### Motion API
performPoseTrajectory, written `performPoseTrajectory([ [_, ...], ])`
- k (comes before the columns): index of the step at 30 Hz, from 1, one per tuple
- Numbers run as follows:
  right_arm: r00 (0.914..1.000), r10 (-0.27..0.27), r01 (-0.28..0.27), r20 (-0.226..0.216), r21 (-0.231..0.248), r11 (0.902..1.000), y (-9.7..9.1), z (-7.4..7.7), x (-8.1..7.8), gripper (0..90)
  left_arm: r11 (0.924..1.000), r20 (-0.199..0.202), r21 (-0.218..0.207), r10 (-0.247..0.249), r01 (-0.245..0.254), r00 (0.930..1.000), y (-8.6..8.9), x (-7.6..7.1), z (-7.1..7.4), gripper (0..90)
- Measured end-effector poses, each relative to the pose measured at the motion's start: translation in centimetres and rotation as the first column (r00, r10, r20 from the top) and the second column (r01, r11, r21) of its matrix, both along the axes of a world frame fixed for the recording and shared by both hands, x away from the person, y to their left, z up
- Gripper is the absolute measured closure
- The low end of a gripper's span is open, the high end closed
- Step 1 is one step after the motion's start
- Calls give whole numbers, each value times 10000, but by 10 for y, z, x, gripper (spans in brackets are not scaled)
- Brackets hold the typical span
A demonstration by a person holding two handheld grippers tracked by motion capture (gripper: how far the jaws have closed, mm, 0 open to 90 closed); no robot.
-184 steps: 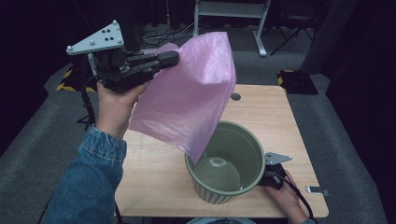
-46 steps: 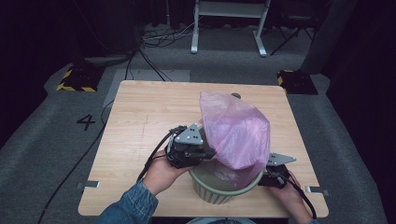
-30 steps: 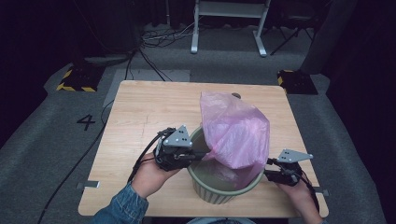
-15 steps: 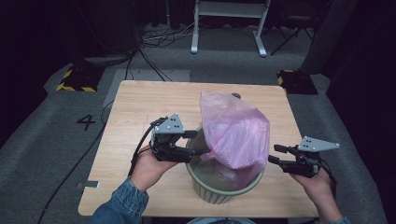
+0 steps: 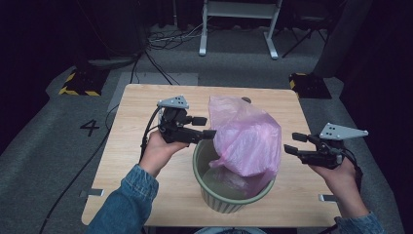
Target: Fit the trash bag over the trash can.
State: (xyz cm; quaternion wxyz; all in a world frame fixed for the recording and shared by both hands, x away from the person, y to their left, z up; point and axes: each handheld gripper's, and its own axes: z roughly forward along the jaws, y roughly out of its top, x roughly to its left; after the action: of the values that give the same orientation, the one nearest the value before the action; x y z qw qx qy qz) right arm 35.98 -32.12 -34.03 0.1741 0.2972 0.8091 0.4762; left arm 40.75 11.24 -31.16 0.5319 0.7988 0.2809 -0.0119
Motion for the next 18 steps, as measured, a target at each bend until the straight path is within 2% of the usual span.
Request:
performPoseTrajectory([
  [3, 10000, 57, -57, 23, -43, 10000, 3, 2, 2, 417, 9995, -301, 156, 263, -259, 9992, -2, 10, -3, 342],
  [6, 10000, -15, 17, 72, -159, 9999, 6, 2, 3, 420, 9999, -517, 172, 18, -9, 9987, -7, 16, -6, 338],
  [8, 9999, -72, 76, 131, -323, 9995, 9, 1, 2, 424, 9989, -530, 411, -218, 240, 9984, -14, 17, -8, 335],
  [11, 9997, -48, 58, 224, -442, 9990, 15, 2, 2, 429, 9968, -446, 747, -252, 285, 9987, -22, 17, -8, 341],
  [13, 9996, -32, 43, 291, -395, 9992, 18, 4, 2, 430, 9965, -437, 797, -199, 234, 9988, -23, 17, -6, 418],
  [16, 9992, 83, -69, 393, -361, 9993, 23, 7, 1, 432, 9953, -389, 921, -250, 285, 9989, -24, 14, -5, 620],
  [18, 9989, 137, -119, 454, -396, 9991, 26, 9, 0, 433, 9926, -45, 1189, -230, 234, 9997, -26, 10, -3, 720],
])
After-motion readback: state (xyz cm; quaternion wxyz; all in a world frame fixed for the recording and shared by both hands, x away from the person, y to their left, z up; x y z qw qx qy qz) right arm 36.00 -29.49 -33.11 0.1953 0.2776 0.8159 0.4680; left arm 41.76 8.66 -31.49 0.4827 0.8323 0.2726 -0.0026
